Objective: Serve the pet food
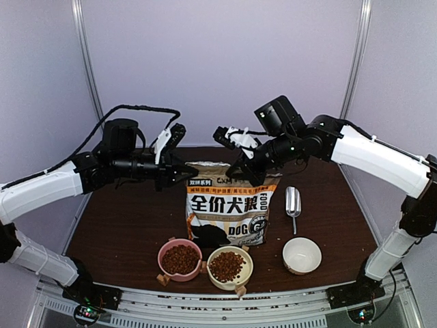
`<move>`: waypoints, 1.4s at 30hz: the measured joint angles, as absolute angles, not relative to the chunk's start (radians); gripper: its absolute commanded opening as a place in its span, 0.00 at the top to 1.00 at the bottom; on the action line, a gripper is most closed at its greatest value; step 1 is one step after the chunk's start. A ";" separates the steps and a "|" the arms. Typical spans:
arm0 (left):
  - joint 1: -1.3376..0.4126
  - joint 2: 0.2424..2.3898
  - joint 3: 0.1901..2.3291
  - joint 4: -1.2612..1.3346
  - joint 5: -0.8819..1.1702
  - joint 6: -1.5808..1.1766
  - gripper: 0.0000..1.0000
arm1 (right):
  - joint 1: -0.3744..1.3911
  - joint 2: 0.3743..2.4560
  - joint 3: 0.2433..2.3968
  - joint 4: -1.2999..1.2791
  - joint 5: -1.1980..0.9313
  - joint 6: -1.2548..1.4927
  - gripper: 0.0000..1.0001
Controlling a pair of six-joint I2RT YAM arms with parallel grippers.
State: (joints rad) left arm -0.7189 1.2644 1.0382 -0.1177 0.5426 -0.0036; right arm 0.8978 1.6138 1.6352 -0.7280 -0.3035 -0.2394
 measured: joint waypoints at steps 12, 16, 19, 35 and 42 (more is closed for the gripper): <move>-0.740 1.394 1.188 -0.204 0.579 0.067 0.78 | 0.879 1.614 1.635 -0.729 -0.372 -0.209 1.00; -0.743 1.402 1.188 -0.214 0.587 0.079 0.96 | 0.879 1.614 1.635 -0.730 -0.377 -0.205 1.00; -0.745 1.402 1.188 -0.215 0.598 0.082 1.00 | 0.879 1.614 1.636 -0.731 -0.383 -0.202 1.00; -0.745 1.402 1.188 -0.215 0.610 0.080 1.00 | 0.891 1.685 1.733 -0.669 -0.484 -0.148 0.76; -0.743 1.402 1.188 -0.216 0.609 0.078 1.00 | 0.892 1.724 1.757 -0.670 -0.505 -0.146 1.00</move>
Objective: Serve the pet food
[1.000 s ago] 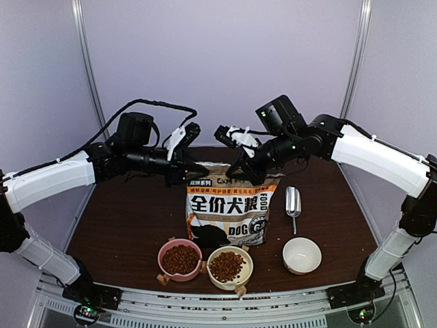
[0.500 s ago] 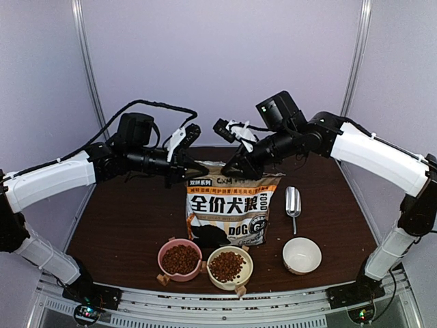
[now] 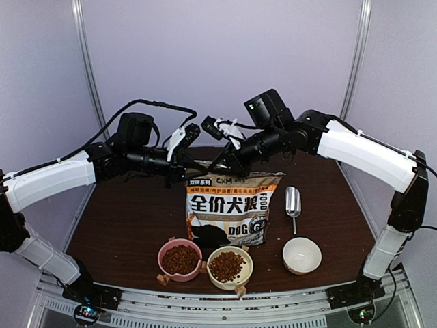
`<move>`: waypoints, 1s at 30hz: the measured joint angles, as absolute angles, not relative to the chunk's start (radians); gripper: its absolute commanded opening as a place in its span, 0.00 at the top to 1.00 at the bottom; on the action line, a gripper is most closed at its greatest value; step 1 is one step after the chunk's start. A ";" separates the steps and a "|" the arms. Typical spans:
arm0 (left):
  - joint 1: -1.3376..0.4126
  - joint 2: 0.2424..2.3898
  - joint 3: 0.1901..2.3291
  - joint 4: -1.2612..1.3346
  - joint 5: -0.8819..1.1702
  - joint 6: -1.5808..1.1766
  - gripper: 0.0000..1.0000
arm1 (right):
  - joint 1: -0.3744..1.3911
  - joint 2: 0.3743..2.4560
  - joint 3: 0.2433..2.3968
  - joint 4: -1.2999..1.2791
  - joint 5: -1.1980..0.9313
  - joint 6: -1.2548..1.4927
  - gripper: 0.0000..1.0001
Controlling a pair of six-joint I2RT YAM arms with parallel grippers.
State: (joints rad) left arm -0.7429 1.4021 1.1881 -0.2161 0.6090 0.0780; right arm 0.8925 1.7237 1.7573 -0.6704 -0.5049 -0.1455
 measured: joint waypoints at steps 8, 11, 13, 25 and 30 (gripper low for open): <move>-0.743 1.401 1.188 -0.219 0.603 0.080 0.82 | 0.893 1.724 1.761 -0.677 -0.494 -0.153 1.00; -0.743 1.390 1.188 -0.229 0.589 0.082 0.81 | 0.893 1.724 1.761 -0.677 -0.488 -0.154 1.00; -0.743 1.373 1.188 -0.242 0.574 0.086 0.88 | 0.893 1.724 1.761 -0.677 -0.482 -0.154 1.00; -0.743 1.320 1.169 -0.284 0.482 0.121 0.96 | 0.900 1.724 1.763 -0.677 -0.467 -0.155 1.00; -0.743 1.318 1.169 -0.294 0.471 0.135 1.00 | 0.900 1.724 1.765 -0.678 -0.464 -0.156 1.00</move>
